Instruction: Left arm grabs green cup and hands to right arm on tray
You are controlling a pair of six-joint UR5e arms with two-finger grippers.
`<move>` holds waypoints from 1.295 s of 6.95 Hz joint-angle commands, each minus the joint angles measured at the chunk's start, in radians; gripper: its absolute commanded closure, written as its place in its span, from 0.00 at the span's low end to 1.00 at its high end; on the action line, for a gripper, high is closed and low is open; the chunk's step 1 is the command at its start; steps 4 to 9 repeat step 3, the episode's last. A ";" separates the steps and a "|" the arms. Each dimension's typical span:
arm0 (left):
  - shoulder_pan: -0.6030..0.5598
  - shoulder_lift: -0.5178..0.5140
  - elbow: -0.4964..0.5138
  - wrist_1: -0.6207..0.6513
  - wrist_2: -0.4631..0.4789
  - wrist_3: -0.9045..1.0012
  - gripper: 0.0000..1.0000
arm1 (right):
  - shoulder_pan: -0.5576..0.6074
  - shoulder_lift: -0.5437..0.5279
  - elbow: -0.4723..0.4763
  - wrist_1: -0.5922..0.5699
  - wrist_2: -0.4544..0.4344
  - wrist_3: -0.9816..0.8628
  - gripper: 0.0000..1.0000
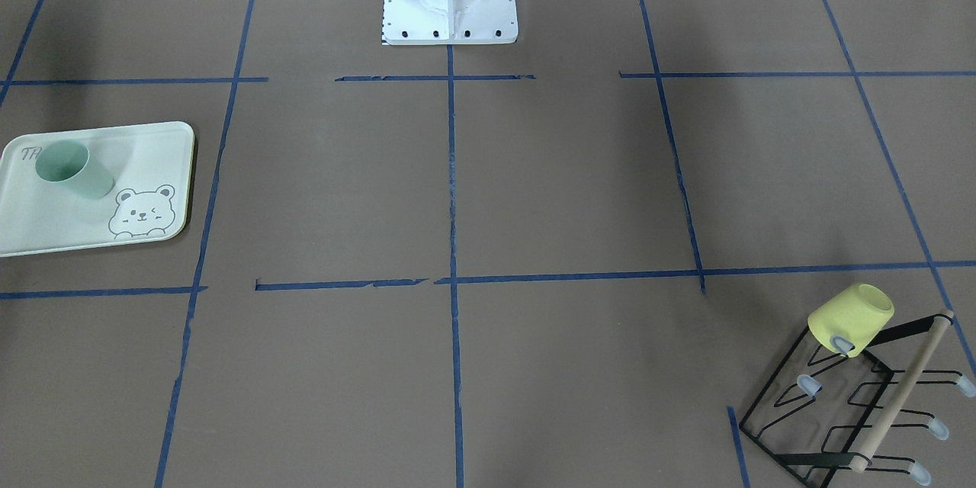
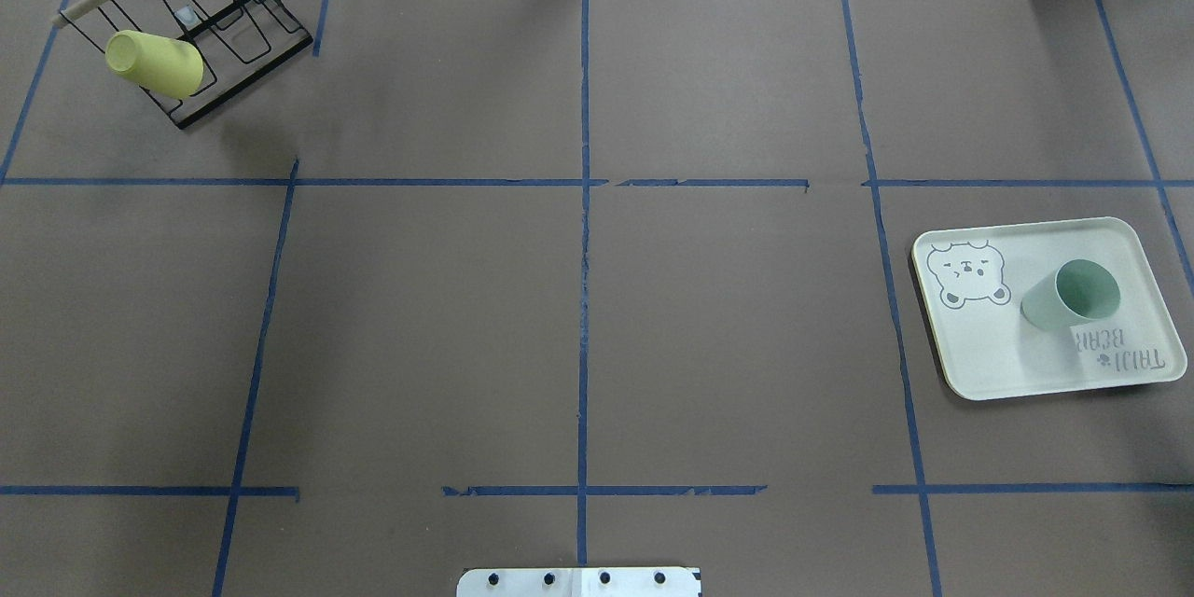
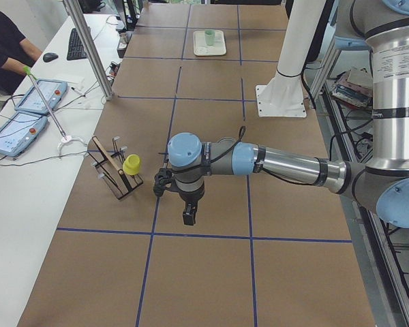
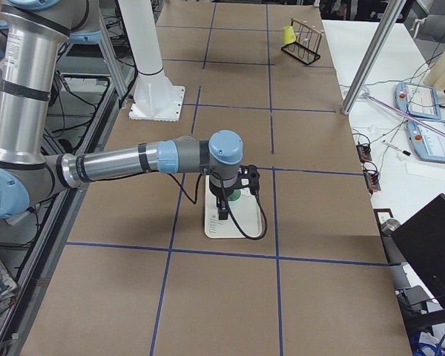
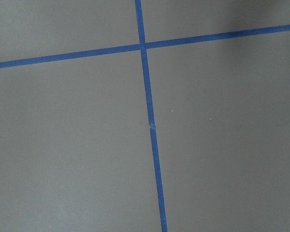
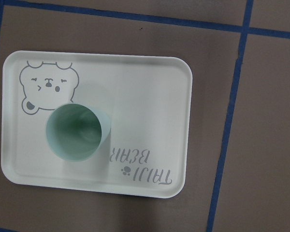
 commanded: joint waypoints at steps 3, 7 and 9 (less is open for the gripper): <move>0.000 0.008 -0.031 0.006 -0.002 0.000 0.00 | 0.000 -0.002 -0.001 0.000 0.001 0.001 0.00; 0.000 0.008 -0.031 0.006 -0.002 0.000 0.00 | 0.000 -0.002 -0.001 0.000 0.001 0.001 0.00; 0.000 0.008 -0.031 0.006 -0.002 0.000 0.00 | 0.000 -0.002 -0.001 0.000 0.001 0.001 0.00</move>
